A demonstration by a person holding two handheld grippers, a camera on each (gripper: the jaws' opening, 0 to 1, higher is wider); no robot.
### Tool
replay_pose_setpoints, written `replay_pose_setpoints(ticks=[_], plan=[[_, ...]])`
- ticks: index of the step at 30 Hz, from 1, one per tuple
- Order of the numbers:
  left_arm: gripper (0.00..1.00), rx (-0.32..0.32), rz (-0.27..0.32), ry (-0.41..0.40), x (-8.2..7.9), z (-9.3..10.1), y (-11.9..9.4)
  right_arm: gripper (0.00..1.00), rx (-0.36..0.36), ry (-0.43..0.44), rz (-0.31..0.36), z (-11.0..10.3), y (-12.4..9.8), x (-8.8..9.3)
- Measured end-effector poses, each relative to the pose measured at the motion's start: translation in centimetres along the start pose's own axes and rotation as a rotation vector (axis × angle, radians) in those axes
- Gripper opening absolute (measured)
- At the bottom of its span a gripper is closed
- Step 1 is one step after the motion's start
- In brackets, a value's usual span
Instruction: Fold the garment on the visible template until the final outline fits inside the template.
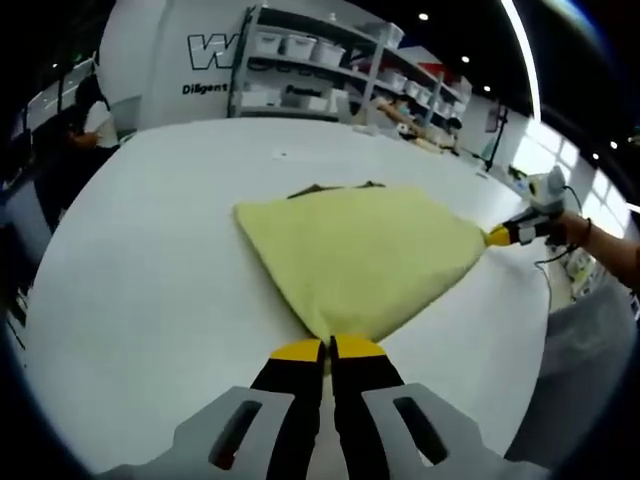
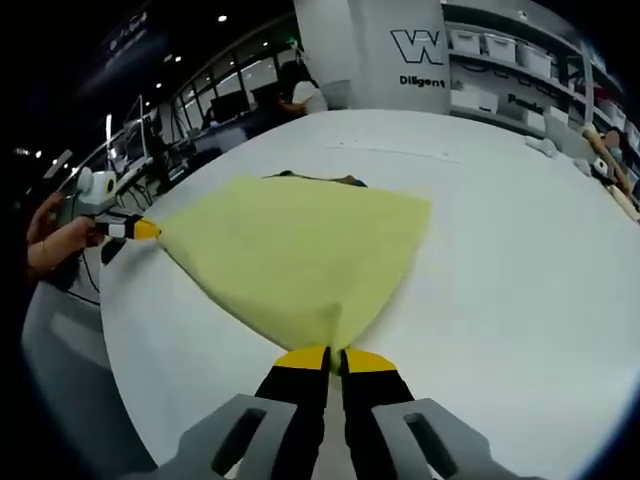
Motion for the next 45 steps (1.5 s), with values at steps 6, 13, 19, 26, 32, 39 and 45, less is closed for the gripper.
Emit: replay_pose_setpoints(ticks=[6,13,19,26,32,39,45], plan=[[0.0,-0.007,-0.017,0.046,0.7,0.3,-1.2,0.0,-0.008,-0.004,-0.001,-0.9,-0.4,0.6],[0.01,-0.016,-0.032,0.039,1.8,0.4,-1.9,0.0,-0.011,0.008,0.001,-1.7,-0.8,1.0],[0.04,-0.004,-0.011,0.002,1.7,0.4,-2.1,0.0,0.018,0.064,-0.009,-1.6,-0.7,1.4],[0.35,-0.046,0.033,-0.028,0.6,0.3,-3.2,0.26,0.051,0.114,0.072,-2.1,-1.5,-0.4],[0.55,-0.051,0.134,-0.069,-1.8,1.7,-4.9,0.54,0.061,0.121,0.121,-3.5,-3.5,-1.8],[0.78,-0.088,0.177,-0.016,-3.6,3.3,-7.3,0.92,0.049,0.139,0.181,-6.1,-6.7,-2.8],[0.95,-0.123,0.233,0.01,-5.0,4.7,-9.2,0.99,0.034,0.138,0.215,-8.3,-9.3,-2.8]])
Point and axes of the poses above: the point that each gripper's makers call its tool centre point, and the gripper's own axes: y roughly forward along the fingers, z roughly to its right, x roughly out of its underside, the point moved 1 cm from there along -y, roughly backward along the fingers, and after that the axes turned 6 degrees about z, right-handed, at the moved point
